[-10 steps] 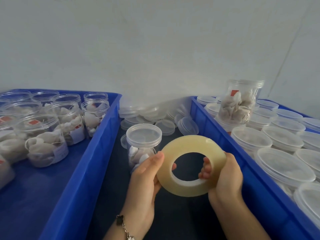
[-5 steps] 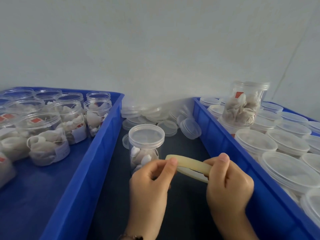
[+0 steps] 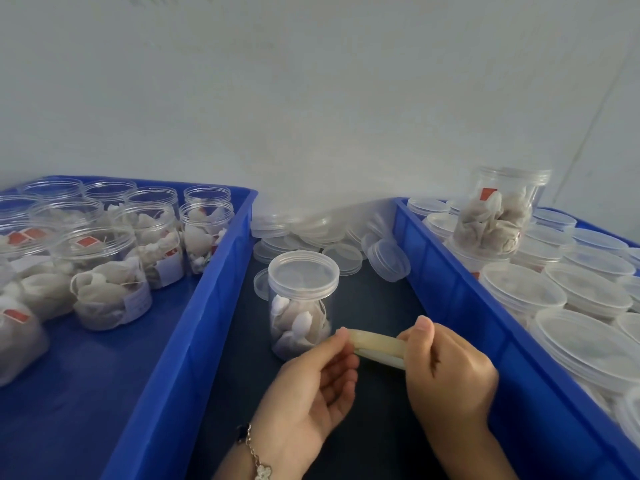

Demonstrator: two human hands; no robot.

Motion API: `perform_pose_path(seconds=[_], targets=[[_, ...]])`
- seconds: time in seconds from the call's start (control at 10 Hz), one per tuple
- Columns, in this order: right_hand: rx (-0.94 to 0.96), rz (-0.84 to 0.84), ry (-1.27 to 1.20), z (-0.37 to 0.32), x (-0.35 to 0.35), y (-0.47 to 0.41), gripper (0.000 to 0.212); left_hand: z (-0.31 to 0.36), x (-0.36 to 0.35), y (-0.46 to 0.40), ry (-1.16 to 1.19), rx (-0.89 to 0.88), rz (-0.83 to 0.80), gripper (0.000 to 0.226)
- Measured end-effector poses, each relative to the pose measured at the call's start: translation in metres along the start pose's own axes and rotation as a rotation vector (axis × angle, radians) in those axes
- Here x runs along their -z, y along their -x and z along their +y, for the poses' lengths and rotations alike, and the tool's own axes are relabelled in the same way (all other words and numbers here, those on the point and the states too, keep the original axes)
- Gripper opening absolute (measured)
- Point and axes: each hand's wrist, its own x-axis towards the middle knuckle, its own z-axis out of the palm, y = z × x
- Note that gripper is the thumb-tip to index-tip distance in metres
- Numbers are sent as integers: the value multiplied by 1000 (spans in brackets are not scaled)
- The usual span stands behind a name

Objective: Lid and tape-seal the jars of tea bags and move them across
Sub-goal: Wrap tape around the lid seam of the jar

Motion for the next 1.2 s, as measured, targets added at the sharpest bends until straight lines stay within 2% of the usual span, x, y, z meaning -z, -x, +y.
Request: perform_pose_path(seconds=[0.1,0.3,0.4,0.6,0.7,0.8,0.9,1.0,1.1,1.2], targets=[[-50,-6,-11,0,0,-1,55,0,-1,-1,-22,-42,-22,23],[-129,-20,-25,0,-1,-1,58,1,3,-2,-186,-177,-57,19],[-162,-34,-37,1,0,-1,60,2,3,0,-254,-248,-51,25],[-150,-81,-72,0,1,-3,61,3,-4,7,-332,-439,-80,29],[-108,-100,-69,1,1,-4,61,1,-6,11,-402,-554,-135,24],[-171,-140,-79,2,1,-4,63,-2,-1,7,-596,-716,-96,14],[-181,-181,-38,2,1,-4,64,1,9,1,-766,-835,-52,12],[-194,-196,-37,2,2,-5,65,4,18,-2,-1047,-1044,-25,17],[-190,-195,-4,2,4,-8,62,3,22,-6,-1164,-1143,-19,19],[-111,-166,40,1,7,-10,57,2,24,-9,-1195,-1177,8,11]])
